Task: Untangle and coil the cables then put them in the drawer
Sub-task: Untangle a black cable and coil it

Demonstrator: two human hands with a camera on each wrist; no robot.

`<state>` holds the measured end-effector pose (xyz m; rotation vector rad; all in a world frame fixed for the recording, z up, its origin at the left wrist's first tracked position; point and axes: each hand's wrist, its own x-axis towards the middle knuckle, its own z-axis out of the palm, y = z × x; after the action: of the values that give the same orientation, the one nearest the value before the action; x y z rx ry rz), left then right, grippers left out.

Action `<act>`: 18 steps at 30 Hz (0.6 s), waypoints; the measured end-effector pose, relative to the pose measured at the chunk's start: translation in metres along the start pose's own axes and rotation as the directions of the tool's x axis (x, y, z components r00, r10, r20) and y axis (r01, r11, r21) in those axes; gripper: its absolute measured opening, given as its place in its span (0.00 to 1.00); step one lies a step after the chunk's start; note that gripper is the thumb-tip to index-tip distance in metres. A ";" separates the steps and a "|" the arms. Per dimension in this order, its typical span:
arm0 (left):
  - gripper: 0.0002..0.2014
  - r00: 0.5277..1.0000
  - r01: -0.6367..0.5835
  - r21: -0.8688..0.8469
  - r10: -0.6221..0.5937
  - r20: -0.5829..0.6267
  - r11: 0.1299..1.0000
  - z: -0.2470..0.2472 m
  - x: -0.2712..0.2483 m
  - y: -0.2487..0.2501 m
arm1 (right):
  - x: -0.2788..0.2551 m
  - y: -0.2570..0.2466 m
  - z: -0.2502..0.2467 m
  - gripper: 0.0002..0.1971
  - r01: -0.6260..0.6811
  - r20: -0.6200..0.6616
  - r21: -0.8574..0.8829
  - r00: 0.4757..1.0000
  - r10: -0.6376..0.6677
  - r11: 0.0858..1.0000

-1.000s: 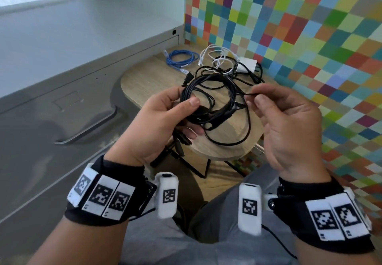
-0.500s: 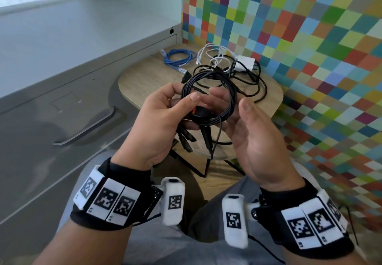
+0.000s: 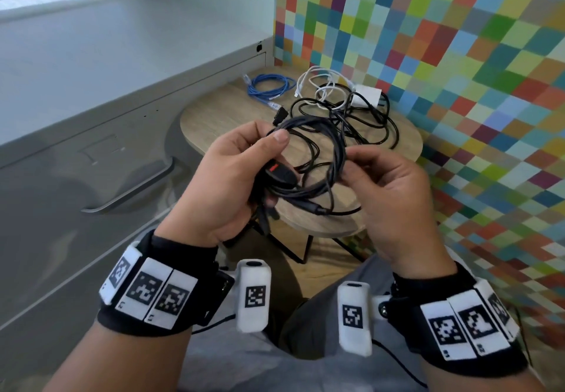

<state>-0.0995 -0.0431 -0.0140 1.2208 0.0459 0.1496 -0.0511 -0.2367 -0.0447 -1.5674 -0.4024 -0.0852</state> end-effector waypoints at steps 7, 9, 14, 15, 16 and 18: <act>0.08 0.995 0.023 -0.012 -0.021 0.097 1.000 -0.002 0.001 0.000 | 0.013 0.000 -0.020 0.11 0.002 -0.199 -0.008 0.980 -0.003 1.000; 0.08 0.992 0.020 -0.037 -0.015 0.122 0.999 0.004 -0.003 0.000 | 0.012 0.001 -0.016 0.11 -0.073 -0.160 0.079 0.983 0.085 0.994; 0.19 0.939 0.006 0.003 -0.007 0.344 1.000 -0.001 -0.003 -0.006 | 0.006 -0.005 -0.005 0.09 -0.214 -0.035 0.156 0.974 0.222 0.964; 0.19 0.924 -0.003 0.067 -0.023 0.381 0.998 -0.003 -0.002 -0.006 | 0.005 -0.007 -0.003 0.08 -0.220 -0.030 0.154 0.973 0.227 0.963; 0.18 0.913 -0.020 0.141 -0.039 0.405 0.990 -0.005 -0.002 -0.006 | 0.004 -0.008 -0.002 0.08 -0.221 -0.030 0.153 0.973 0.228 0.963; 0.16 0.893 -0.034 0.273 -0.094 0.440 0.961 -0.007 -0.002 -0.005 | 0.002 -0.010 0.004 0.08 -0.226 -0.040 0.167 0.971 0.236 0.960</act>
<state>-0.1022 -0.0391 -0.0211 1.5074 -0.3301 -0.1778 -0.0528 -0.2330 -0.0348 -1.4377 -0.1719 0.0795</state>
